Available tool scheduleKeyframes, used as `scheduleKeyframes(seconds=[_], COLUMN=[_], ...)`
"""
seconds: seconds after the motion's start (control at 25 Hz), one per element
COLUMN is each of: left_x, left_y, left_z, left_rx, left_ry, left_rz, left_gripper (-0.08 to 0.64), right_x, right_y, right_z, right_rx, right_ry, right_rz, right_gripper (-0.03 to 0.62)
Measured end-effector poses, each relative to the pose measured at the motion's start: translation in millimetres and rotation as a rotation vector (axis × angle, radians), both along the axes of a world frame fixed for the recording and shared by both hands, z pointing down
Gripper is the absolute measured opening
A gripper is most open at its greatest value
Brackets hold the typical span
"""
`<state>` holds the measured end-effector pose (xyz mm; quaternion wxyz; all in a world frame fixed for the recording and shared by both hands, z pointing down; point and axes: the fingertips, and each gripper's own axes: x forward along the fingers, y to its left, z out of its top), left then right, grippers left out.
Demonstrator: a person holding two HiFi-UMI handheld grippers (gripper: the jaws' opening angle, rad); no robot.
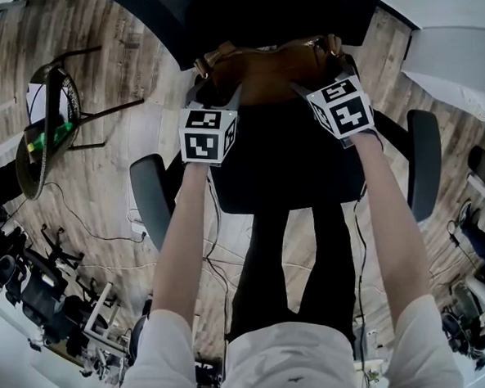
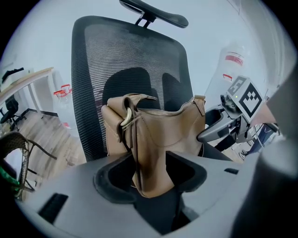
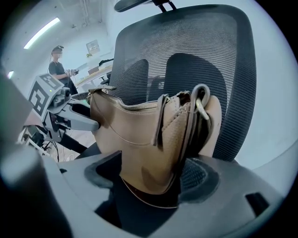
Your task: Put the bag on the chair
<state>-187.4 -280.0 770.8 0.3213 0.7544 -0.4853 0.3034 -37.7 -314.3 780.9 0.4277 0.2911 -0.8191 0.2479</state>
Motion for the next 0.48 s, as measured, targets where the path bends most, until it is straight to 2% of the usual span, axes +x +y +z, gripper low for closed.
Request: scheduleKeyframes(seconds=[0.08,0.2,0.48], left_x=[-1.5,-1.5,-2.7], left_y=[-1.2,-3.1,0.6], left_z=[0.3,0.5,3.9], left_rx=[-0.006,-0.010,-0.030], left_ry=[0.004,-0.001,-0.022], left_rz=[-0.008,-0.009,-0.011], left_gripper=[0.193,0.193,0.193], right_x=[-0.1,2.0,6.4], right_y=[-1.4,-4.8,-3.3], right_z=[1.3,2.4,2.5], right_rx=[-0.005,-0.014,-0.015], right_ry=[0.001,-0.006,0.010], right_rz=[0.005,0.036,0.042], right_gripper=[0.391,0.383,0.382])
